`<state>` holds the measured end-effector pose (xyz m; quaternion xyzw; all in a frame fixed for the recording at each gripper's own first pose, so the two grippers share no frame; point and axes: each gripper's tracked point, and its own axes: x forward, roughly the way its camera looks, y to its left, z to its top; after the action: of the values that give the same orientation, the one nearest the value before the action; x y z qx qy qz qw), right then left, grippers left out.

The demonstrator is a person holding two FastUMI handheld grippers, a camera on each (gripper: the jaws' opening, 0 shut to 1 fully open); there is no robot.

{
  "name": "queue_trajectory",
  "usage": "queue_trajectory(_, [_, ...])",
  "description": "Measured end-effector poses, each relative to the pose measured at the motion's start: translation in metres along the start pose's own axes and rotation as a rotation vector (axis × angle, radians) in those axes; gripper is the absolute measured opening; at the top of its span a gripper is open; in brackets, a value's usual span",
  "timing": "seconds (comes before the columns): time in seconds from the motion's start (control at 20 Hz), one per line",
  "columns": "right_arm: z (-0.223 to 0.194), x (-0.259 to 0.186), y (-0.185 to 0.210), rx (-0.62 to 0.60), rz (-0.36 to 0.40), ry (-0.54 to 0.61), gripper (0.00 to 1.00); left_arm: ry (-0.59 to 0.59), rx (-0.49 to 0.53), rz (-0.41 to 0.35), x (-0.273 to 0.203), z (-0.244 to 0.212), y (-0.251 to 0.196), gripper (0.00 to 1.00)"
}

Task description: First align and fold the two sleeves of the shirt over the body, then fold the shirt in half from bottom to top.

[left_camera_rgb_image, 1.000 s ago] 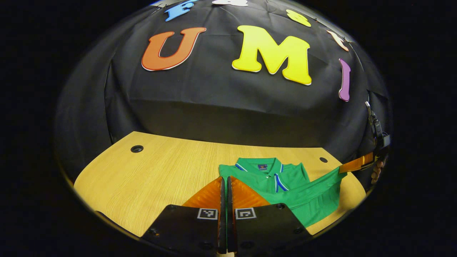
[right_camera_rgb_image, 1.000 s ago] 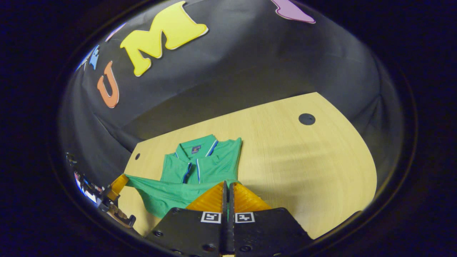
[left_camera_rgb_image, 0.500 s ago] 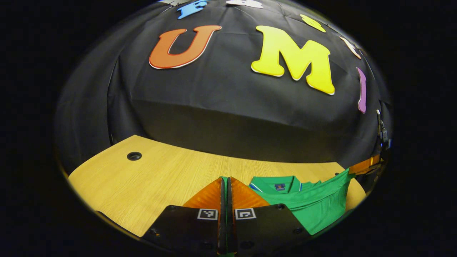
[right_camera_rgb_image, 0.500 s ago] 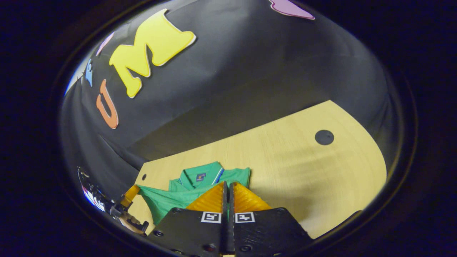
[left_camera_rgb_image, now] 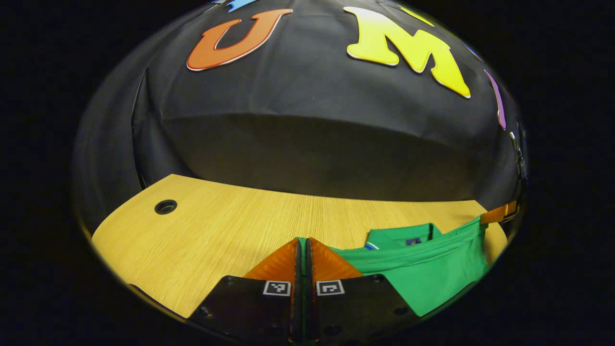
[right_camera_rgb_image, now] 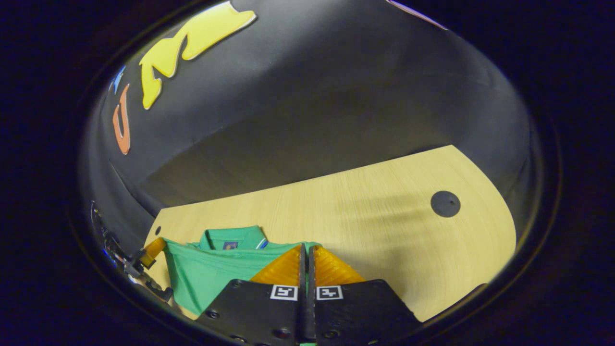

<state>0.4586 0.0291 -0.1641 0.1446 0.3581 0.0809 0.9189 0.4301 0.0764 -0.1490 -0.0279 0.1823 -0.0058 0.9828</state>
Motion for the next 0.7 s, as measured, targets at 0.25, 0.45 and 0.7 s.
queue_trajectory(0.25, [-0.004,0.0,-0.007,-0.135,-0.082,-0.008,0.0,0.0,0.001,-0.025,-0.003,0.004,-0.006,0.15])
queue_trajectory(0.45, [-0.001,-0.025,0.002,-0.164,-0.088,-0.024,0.14,0.037,-0.051,-0.01,-0.022,0.001,0.0,1.0])
queue_trajectory(0.7, [-0.006,-0.076,0.03,-0.119,-0.015,-0.054,0.28,0.0,-0.102,-0.008,-0.076,0.019,0.003,1.0])
